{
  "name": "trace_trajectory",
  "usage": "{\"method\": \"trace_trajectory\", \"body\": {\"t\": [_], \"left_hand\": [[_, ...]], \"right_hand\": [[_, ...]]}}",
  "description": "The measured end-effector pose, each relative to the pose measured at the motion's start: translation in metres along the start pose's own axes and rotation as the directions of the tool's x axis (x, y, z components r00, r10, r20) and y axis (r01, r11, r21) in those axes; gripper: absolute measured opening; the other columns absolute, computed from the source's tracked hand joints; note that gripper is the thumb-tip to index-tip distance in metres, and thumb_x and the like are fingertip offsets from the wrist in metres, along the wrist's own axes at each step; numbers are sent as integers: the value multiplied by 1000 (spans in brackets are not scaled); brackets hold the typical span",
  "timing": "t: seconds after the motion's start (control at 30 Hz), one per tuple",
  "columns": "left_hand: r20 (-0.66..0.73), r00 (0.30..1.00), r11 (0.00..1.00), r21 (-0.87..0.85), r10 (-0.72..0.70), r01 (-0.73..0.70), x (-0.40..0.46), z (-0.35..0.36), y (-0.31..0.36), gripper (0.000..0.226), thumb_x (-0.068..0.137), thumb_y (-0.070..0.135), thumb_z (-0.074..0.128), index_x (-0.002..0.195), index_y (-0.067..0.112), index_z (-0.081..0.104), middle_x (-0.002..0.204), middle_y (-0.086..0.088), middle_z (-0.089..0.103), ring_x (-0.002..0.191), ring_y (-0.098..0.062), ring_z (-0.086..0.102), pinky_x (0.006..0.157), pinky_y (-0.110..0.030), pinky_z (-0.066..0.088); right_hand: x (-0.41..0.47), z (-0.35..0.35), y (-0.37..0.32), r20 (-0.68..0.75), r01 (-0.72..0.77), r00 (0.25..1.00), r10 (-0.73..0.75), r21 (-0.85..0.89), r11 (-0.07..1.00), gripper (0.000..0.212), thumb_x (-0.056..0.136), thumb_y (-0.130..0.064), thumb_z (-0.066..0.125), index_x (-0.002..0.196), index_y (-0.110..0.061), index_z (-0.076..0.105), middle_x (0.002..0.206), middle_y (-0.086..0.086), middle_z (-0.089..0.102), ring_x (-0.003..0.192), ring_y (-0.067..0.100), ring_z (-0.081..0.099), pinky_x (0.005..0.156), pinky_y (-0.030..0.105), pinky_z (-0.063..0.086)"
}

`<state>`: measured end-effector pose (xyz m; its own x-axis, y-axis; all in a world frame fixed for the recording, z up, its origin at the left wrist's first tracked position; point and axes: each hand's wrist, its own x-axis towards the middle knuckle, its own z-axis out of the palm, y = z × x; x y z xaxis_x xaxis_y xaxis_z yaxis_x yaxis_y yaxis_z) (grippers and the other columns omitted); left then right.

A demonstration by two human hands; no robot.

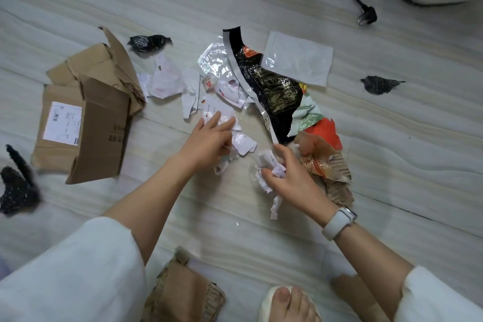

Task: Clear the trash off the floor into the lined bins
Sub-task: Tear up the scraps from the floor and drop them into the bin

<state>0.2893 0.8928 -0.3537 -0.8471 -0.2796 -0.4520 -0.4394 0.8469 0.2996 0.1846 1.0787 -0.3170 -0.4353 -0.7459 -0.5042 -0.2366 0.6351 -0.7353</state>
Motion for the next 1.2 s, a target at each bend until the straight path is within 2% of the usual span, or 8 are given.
{"method": "trace_trajectory", "body": {"t": [0.07,0.13,0.2,0.3,0.37,0.63,0.87,1.2], "left_hand": [[-61,996,994,87,69,-63,-9,10,5,8,87,11,55,94,12,58,153,4,24,143,-31,17,110,-47,22],[-188,964,971,178,191,-158,-16,19,7,18,70,6,70,85,11,62,138,-1,51,123,-39,48,91,-47,44],[-211,945,944,267,251,-192,-19,21,8,30,49,8,81,73,13,63,114,-2,67,94,-36,65,68,-40,52],[-221,930,923,319,295,-217,-15,18,11,33,40,10,82,67,15,64,100,-2,69,87,-29,66,61,-33,51],[-236,907,907,328,350,-264,-14,20,11,30,43,11,82,68,14,65,95,-4,69,97,-29,65,68,-31,52],[-215,938,954,191,271,-231,-18,20,16,32,45,4,81,65,10,57,99,-16,64,86,-33,64,62,-34,50],[-215,948,966,160,233,-201,-19,18,18,24,48,4,79,62,8,59,94,-18,63,75,-37,61,53,-33,42],[-342,906,934,332,249,-132,-20,25,19,50,37,16,83,75,13,51,70,-4,61,58,-24,58,49,-24,40]], "right_hand": [[5,1,5,-32,-95,995,94,-45,994,28,85,-23,58,111,-14,51,100,-1,56,88,12,54,62,16,38],[4,2,9,-5,-100,995,101,-190,977,11,84,-21,58,90,-15,51,98,3,47,77,9,46,55,8,35],[0,6,13,33,-65,997,77,-271,960,21,84,-21,59,102,-16,51,111,5,38,85,11,48,66,2,39],[-3,17,18,-33,-13,999,-1,-444,896,41,84,-21,60,121,-13,45,130,12,31,118,29,38,95,28,36],[-3,23,18,-72,-11,997,-34,-541,841,39,84,-19,58,120,-13,45,135,15,30,125,33,26,100,35,30],[1,37,11,-108,-15,993,-51,-540,841,34,81,-6,50,114,-12,49,114,13,44,109,32,35,91,35,37],[12,31,7,31,119,991,-129,-641,758,34,80,-8,54,113,-13,45,155,2,5,132,31,16,98,45,29],[7,36,19,-49,152,975,-217,-567,810,26,81,-3,51,106,-9,51,110,12,50,96,32,43,80,40,41]]}}
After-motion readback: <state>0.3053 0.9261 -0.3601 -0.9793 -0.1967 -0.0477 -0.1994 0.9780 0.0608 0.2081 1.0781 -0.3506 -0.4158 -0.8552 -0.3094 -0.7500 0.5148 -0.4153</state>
